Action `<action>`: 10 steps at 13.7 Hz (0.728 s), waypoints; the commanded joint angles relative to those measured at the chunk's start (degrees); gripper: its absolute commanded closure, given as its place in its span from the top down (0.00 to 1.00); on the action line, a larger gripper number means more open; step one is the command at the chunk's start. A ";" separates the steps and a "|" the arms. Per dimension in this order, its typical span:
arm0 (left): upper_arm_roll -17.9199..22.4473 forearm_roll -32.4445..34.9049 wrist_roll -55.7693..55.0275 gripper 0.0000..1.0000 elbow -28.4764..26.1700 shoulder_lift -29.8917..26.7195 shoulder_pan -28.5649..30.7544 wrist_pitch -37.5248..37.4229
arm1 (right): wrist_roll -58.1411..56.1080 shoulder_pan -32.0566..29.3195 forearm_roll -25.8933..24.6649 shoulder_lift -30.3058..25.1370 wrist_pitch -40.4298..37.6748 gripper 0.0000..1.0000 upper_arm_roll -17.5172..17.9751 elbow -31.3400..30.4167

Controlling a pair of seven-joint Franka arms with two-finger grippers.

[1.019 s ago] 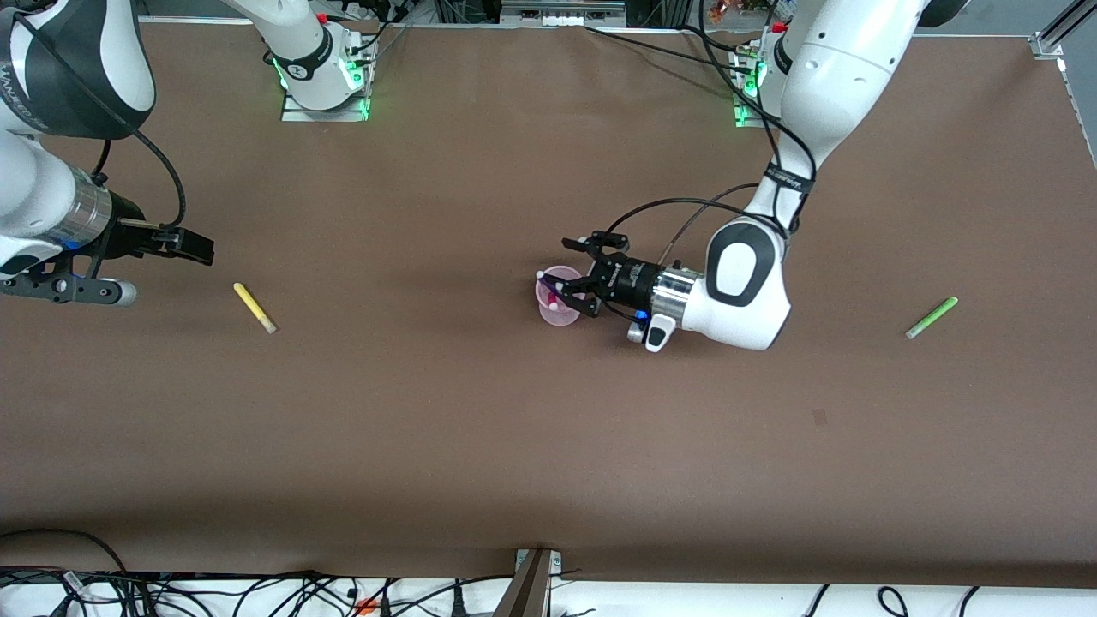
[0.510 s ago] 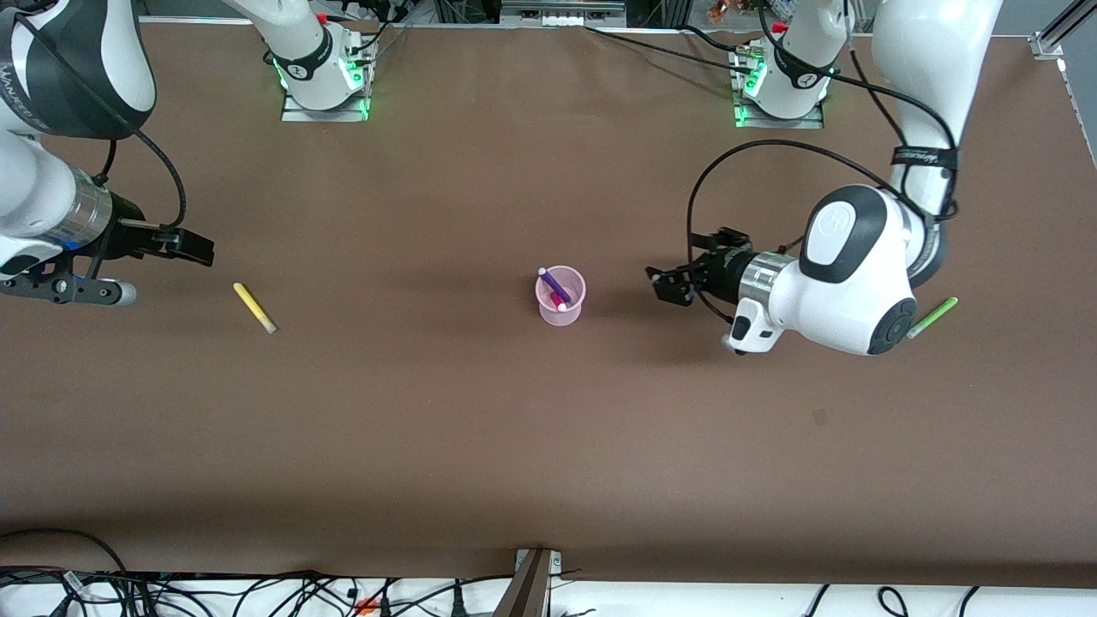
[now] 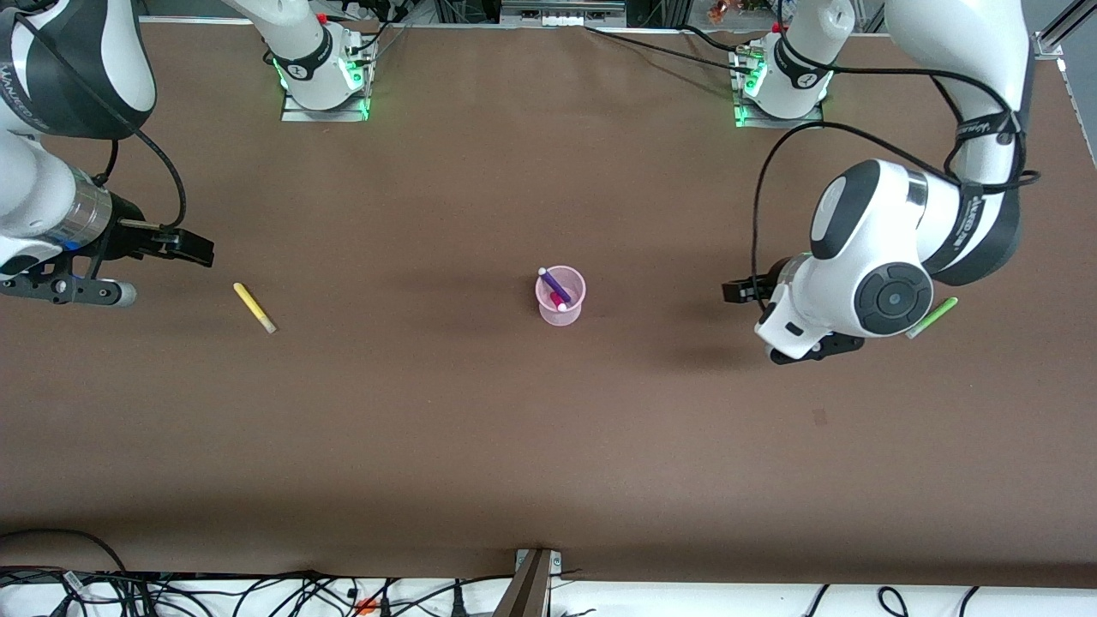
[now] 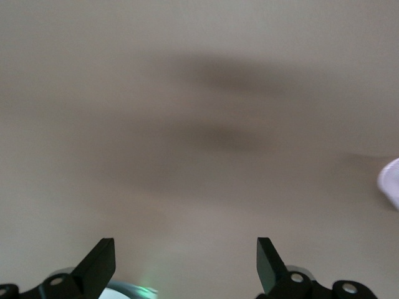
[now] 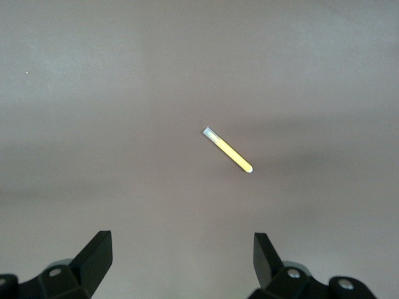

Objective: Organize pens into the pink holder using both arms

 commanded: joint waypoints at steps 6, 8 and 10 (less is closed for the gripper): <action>0.53 3.28 20.35 1.00 2.44 -12.99 7.95 0.71 | -0.98 0.17 -0.40 -1.31 0.29 1.00 -0.08 -0.96; 0.98 3.02 19.92 1.00 -2.62 -18.07 8.13 3.77 | -0.99 0.08 -0.13 -1.31 0.47 1.00 -0.08 -0.87; 0.37 2.49 20.26 1.00 -13.42 -24.49 12.75 11.47 | -0.99 0.34 -0.22 -1.22 -0.06 1.00 0.01 0.01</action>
